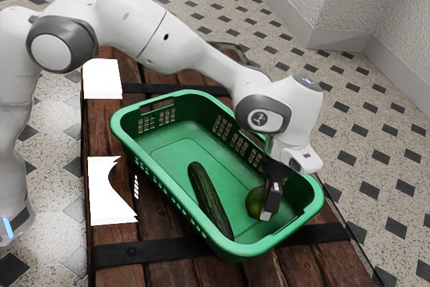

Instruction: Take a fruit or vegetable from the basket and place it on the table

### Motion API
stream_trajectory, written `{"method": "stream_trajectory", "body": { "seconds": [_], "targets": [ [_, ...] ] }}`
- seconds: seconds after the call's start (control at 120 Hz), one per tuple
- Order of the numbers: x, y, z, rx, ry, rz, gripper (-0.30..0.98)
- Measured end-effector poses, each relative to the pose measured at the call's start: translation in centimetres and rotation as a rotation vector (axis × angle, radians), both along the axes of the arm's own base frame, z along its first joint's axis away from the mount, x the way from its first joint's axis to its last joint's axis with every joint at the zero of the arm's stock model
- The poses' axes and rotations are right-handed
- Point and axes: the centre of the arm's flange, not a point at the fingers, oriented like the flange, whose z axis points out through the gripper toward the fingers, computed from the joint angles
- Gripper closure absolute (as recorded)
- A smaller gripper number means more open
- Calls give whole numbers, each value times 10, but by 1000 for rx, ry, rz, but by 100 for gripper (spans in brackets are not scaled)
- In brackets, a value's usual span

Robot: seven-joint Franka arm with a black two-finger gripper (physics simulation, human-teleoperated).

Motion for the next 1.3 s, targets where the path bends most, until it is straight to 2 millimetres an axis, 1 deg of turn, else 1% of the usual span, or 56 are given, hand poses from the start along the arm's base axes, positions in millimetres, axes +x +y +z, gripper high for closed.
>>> {"method": "stream_trajectory", "body": {
  "seconds": [0.067,0.2,0.267,0.3,0.35,0.383,0.408,0.442,0.467,0.517,0.558,0.642,0.708,0.75,0.783,0.833,0.875,0.9,0.942,0.992,1.033,1.05,1.092,1.133,1.3],
  "targets": [
    [1,0,0,-9,-2,-3,11],
    [5,9,0,-15,-10,12,36],
    [4,9,8,-15,-25,12,43],
    [2,7,19,-17,-43,8,47],
    [-5,2,43,-16,-85,1,50],
    [-10,1,62,-20,-117,-2,51],
    [-15,2,82,-18,-150,-5,53],
    [-22,2,103,-16,-188,-9,51],
    [-27,-1,115,-16,-209,-15,47],
    [-39,-21,127,-19,-230,-45,41],
    [-53,-48,131,-23,-234,-85,40],
    [-86,-113,128,-37,-238,-177,40],
    [-102,-154,119,-47,-241,-223,40],
    [-108,-175,108,-50,-240,-237,39],
    [-110,-188,100,-54,-241,-240,39],
    [-108,-207,87,-60,-243,-238,39],
    [-106,-223,69,-67,-233,-231,40],
    [-105,-230,58,-70,-226,-225,35],
    [-101,-238,36,-74,-207,-207,31],
    [-95,-241,19,-82,-194,-178,38],
    [-91,-241,11,-89,-191,-155,40],
    [-89,-241,10,-91,-191,-146,40],
    [-89,-243,7,-102,-191,-131,28],
    [-89,-245,7,-116,-187,-116,22],
    [-85,-238,17,-153,-195,-64,11]
  ]
}}
